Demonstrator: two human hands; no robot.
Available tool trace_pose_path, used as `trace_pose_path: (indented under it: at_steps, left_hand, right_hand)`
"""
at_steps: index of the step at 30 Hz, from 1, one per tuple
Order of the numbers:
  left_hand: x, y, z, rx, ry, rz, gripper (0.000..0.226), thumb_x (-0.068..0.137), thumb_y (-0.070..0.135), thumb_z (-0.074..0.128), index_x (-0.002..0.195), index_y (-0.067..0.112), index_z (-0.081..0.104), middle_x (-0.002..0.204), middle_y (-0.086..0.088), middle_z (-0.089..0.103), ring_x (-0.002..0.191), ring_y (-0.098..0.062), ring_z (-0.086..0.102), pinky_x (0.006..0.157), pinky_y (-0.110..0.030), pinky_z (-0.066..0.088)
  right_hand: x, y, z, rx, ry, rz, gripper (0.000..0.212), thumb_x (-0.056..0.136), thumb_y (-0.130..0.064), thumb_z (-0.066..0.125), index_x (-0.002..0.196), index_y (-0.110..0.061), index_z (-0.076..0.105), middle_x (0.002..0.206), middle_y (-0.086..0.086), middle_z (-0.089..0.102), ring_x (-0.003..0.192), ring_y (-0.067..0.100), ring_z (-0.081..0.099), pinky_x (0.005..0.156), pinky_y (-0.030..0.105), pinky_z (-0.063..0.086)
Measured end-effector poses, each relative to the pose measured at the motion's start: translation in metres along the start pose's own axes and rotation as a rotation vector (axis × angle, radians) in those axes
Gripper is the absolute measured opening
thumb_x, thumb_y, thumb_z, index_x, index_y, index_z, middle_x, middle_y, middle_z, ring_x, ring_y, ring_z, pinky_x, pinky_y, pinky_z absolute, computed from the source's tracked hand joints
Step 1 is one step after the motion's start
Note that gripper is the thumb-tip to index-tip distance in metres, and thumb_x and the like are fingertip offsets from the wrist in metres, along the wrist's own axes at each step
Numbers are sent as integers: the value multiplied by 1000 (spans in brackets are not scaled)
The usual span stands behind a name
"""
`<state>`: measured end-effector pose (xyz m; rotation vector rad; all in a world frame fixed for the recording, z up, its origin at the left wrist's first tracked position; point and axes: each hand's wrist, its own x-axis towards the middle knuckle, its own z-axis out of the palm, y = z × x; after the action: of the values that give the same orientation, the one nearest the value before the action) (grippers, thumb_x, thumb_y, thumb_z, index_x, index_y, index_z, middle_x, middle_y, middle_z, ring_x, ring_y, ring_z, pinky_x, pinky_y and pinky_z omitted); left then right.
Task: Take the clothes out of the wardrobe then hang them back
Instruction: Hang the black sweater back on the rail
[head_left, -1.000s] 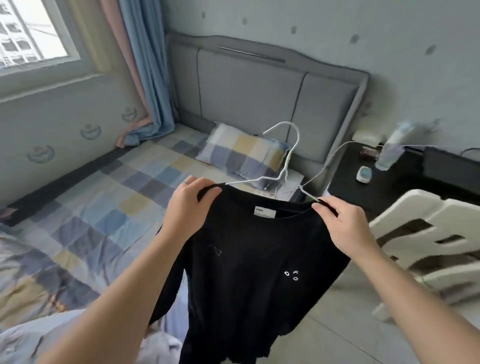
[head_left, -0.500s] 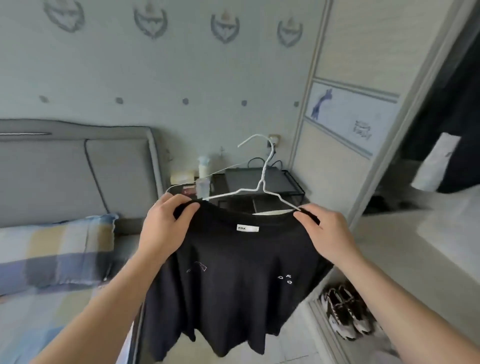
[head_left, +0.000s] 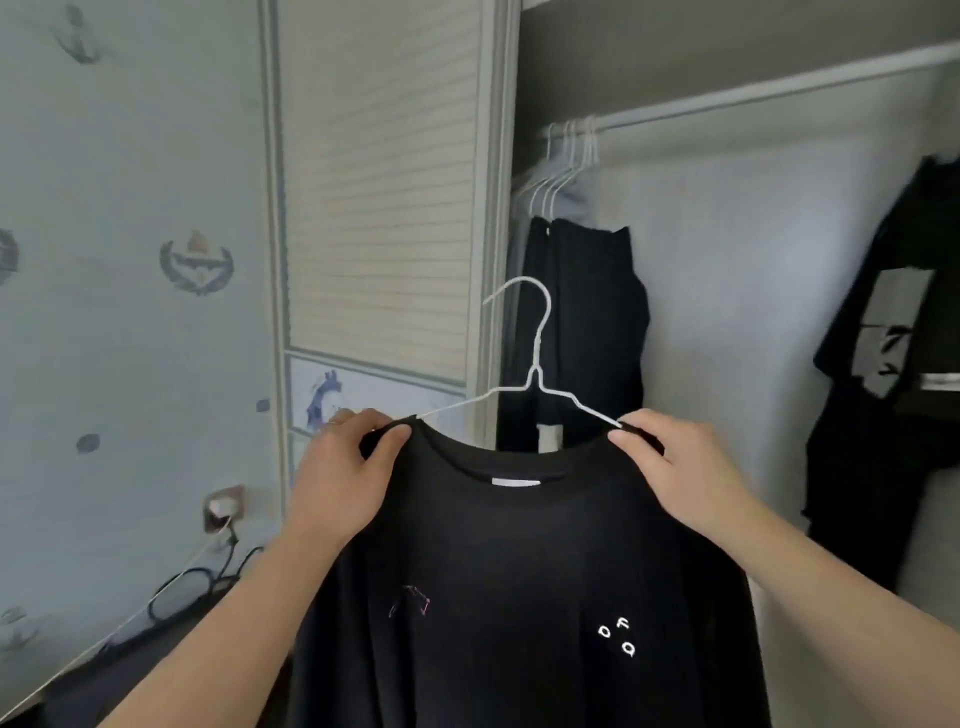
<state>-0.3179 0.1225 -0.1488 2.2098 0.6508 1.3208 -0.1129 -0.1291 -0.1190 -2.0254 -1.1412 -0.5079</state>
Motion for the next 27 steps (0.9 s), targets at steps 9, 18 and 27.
trace_pose_path:
  at_steps: [9,18,27]
  left_hand:
    - [173,82,133,-228,-67,304,14,101,30,52,97,23,64,96,4,60,92,-14,56,81,-28,39]
    - [272,211,240,-307,-37,490,15,104,23,46,108,19,60,97,2,58,88,-17,57,73,-30,40]
    - [352,290,320,-359,0,482,14,105,24,42,101,19,55,95,-1,58,85,-23,54,73,-36,38]
  right_hand:
    - [97,25,-115,-418,259,50,25,95,-45,53,106,-30,70,82,-12,71,69,3,62,72,37,55]
    - [161,42,-222,-769,356,139,21,97,-46,50,98,-33,67,87,-8,68,90,23,61,76,40,52]
    - [215,56,-282,-748,338,234,14,96,-39,57,85,-33,64,82,-15,64,83,10,60,75,33,50]
